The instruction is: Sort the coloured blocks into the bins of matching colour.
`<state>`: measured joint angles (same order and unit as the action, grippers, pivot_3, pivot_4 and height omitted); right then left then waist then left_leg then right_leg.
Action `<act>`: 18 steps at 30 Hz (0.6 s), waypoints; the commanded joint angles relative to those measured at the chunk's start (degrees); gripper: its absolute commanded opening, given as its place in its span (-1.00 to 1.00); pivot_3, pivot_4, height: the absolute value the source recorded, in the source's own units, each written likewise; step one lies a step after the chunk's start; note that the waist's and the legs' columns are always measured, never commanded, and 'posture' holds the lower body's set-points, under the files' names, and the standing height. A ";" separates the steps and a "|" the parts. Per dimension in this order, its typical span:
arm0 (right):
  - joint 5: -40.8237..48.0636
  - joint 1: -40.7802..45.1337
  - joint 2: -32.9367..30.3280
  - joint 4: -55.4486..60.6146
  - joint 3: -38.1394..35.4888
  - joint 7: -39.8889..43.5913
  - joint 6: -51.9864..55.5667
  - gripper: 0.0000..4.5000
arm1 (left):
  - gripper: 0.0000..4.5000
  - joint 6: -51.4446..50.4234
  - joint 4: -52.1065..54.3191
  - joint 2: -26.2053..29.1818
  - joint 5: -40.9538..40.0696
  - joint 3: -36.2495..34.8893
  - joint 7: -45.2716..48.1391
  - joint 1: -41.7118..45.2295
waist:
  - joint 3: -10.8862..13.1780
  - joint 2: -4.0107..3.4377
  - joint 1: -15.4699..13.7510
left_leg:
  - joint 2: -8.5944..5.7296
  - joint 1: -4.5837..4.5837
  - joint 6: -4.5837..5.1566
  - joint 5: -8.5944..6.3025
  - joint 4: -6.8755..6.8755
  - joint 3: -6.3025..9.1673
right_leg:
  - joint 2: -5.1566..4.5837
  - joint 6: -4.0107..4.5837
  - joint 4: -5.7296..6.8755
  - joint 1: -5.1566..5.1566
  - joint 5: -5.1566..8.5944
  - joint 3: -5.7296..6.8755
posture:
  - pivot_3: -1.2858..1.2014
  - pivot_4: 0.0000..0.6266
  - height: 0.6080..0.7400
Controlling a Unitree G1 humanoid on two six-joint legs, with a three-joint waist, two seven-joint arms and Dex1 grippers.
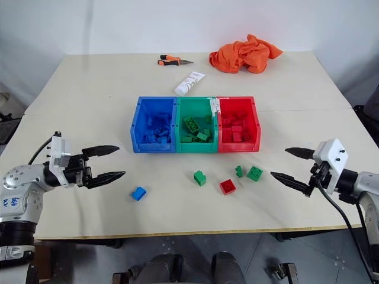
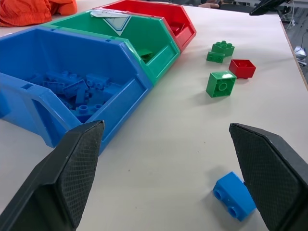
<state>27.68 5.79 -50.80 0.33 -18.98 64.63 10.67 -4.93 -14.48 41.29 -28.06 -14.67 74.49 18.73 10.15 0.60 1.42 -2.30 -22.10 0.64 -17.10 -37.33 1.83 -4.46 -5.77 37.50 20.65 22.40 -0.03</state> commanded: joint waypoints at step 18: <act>-0.19 -11.60 -3.91 2.00 -7.01 2.85 -0.25 1.00 | 0.95 -3.34 4.75 -0.35 -1.03 5.93 4.87 0.62 | 0.00 0.00 -1.16 | -0.01 -0.03 0.03 -0.02 -0.01 0.00 | 0.00 -0.02 -0.02 -0.04 -0.01 -0.01 | 0.03 -0.52 1.00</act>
<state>27.24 -4.90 -53.35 1.86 -22.65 66.50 11.23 -8.20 -11.26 41.10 -28.06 -9.15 78.16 19.30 10.15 0.60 0.26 -2.31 -22.13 0.67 -17.12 -37.35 1.83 -4.46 -5.79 37.45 20.60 22.39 -0.03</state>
